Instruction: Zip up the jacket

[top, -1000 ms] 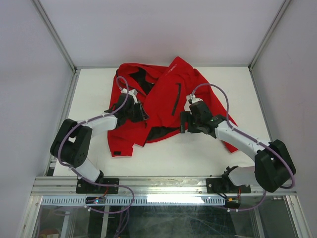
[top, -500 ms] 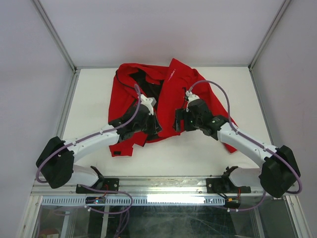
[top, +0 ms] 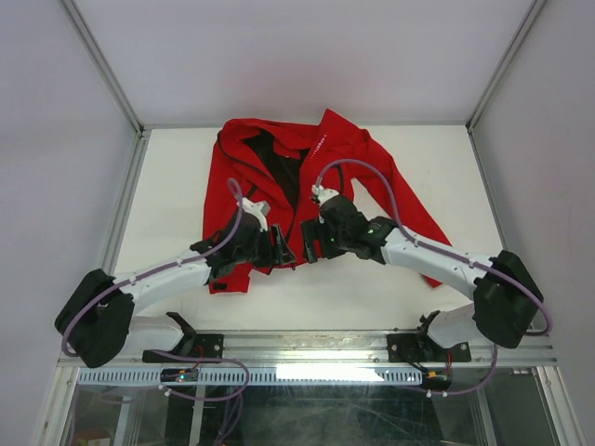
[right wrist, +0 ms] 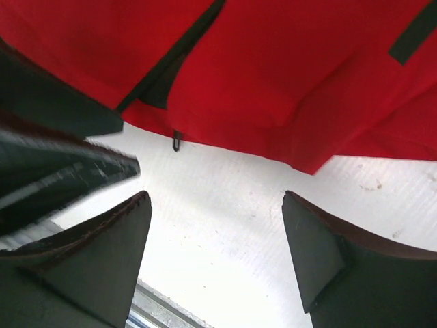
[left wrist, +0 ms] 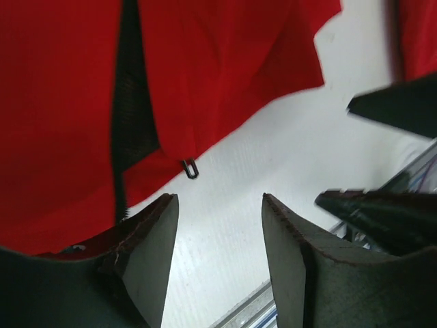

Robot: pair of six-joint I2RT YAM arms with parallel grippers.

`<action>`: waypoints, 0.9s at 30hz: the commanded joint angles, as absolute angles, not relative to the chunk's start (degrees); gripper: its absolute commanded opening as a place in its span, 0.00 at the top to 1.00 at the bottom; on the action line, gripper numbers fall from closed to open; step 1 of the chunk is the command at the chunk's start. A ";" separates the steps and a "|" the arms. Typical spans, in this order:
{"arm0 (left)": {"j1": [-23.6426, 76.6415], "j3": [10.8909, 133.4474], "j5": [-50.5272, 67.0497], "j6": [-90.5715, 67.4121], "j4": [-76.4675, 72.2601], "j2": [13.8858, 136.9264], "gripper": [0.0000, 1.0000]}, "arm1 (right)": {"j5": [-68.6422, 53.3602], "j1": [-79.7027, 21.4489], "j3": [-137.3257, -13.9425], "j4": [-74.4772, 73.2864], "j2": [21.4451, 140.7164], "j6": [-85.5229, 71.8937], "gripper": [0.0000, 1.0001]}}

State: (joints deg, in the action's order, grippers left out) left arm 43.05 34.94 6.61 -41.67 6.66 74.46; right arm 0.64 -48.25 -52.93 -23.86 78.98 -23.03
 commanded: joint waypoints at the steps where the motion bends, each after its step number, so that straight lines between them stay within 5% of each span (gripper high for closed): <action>1: 34.66 31.24 10.59 -45.16 0.00 66.09 0.47 | 8.58 -52.54 -60.95 -25.30 82.66 -21.19 0.20; 13: 26.63 26.03 6.19 -45.05 2.00 59.00 0.35 | 25.47 -61.58 -86.65 -41.59 108.93 -20.48 0.31; 27: 26.53 24.61 3.55 -44.30 2.98 57.90 0.35 | 31.31 -62.46 -94.33 -46.21 121.23 -21.36 0.42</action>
